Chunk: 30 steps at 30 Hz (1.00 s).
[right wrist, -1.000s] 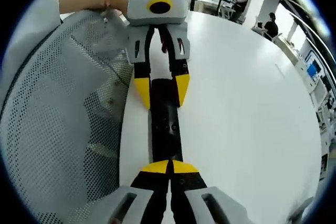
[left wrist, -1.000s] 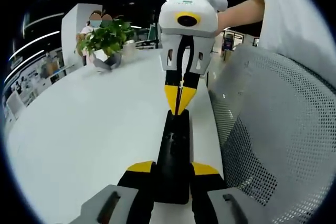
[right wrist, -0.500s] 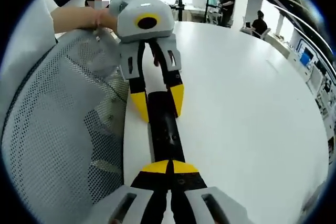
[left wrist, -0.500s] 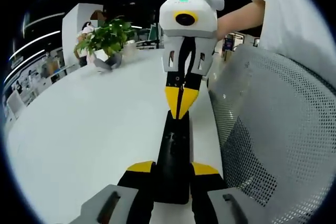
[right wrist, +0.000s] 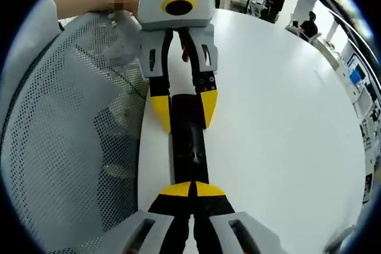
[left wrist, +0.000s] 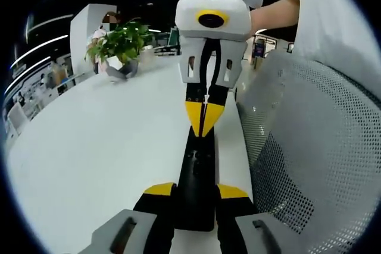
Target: Press the specified remote control buttons in sequence, fully releasing each button before pressing the next.
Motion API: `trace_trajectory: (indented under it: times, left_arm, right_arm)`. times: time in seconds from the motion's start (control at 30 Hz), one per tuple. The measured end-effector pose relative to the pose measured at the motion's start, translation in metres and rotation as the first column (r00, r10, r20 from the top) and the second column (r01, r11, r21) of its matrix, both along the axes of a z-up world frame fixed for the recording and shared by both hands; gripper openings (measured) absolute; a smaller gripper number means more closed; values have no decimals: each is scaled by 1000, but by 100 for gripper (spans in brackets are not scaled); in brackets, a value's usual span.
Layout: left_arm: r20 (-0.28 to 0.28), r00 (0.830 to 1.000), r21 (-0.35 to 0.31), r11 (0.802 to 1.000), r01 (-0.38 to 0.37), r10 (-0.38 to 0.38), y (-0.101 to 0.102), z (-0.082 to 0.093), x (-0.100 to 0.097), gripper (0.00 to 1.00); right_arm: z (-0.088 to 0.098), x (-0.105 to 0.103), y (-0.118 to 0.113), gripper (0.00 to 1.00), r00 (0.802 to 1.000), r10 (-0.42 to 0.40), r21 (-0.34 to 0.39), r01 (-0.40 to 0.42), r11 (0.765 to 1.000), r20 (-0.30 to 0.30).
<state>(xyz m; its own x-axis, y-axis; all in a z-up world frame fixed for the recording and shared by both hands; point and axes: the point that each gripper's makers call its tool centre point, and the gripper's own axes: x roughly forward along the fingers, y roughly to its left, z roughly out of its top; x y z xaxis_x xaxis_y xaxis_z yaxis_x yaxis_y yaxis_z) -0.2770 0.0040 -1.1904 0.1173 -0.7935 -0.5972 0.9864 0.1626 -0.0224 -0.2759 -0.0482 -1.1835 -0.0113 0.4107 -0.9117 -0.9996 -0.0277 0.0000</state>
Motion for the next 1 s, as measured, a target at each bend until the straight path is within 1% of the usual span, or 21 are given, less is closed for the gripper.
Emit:
trace_trajectory:
  times: [0.03,0.1,0.17,0.2,0.23,0.3,0.33,0.37,0.4,0.43,0.47,0.57,0.6,0.63,0.73,0.8,0.9,0.93,0.97,1.0]
  left_arm:
    - [0,1000,0,1000,0,0,0,0,0,25]
    - [0,1000,0,1000,-1,1,0,0,0,25]
    - [0,1000,0,1000,-3,3,0,0,0,25]
    - [0,1000,0,1000,-3,3,0,0,0,25]
    - [0,1000,0,1000,-3,3,0,0,0,25]
    - [-1,1000,-2,1000,-2,2,0,0,0,25]
    - [-2,1000,-3,1000,-2,2,0,0,0,25]
    - [-3,1000,-4,1000,-2,2,0,1,0,25]
    - [-3,1000,-4,1000,-3,3,0,1,0,25]
    - [-2,1000,-4,1000,-3,3,0,0,0,25]
    - [-3,1000,-4,1000,-4,4,1,0,0,25]
    - [-2,1000,-4,1000,-3,3,0,0,0,25]
    - [-2,1000,-3,1000,-2,2,0,0,0,25]
    - [-1,1000,-3,1000,-1,1,0,0,0,25]
    - [1,1000,-4,1000,-3,3,-1,-1,0,25]
    - [2,1000,-4,1000,-2,2,-1,-1,0,25]
    - [2,1000,-7,1000,-3,3,-1,-1,0,25]
    - [2,1000,-7,1000,-4,4,-1,-1,0,25]
    - [3,1000,-7,1000,-4,4,-1,-1,0,25]
    - [3,1000,-7,1000,-5,5,-1,-1,0,25]
  right_arm:
    - [1,-1,0,0,999,-16,17,17,1000,-27]
    - [3,-1,-1,0,994,-79,56,83,995,-80]
    - [6,4,2,0,994,-84,106,90,990,-65]
    - [6,4,0,1,994,-91,102,97,990,-64]
    - [6,3,0,3,994,-92,100,98,990,-66]
    - [6,1,4,6,995,-78,110,85,990,-67]
    - [5,-2,6,7,997,-53,108,60,992,-65]
    - [2,-3,4,7,997,-43,88,48,995,-57]
    - [-1,-1,2,8,999,-37,66,39,997,-33]
    - [2,-2,4,8,1000,-11,78,13,997,-24]
    - [2,-2,4,8,999,-25,78,27,997,-34]
    - [1,-3,4,8,1000,5,69,-4,998,-14]
    - [0,-3,4,8,1000,15,60,-14,998,-5]
    - [0,-3,4,8,998,55,39,-56,998,25]
    - [-1,-5,5,8,991,114,-5,-114,993,65]
    - [-2,-6,6,8,990,129,-27,-127,991,59]
    - [-1,-4,5,8,995,98,-19,-98,995,24]
    - [0,-2,4,8,997,72,13,-72,997,12]
    - [0,-2,5,8,997,75,25,-75,997,13]
    - [1,-3,6,8,996,87,79,-89,993,30]
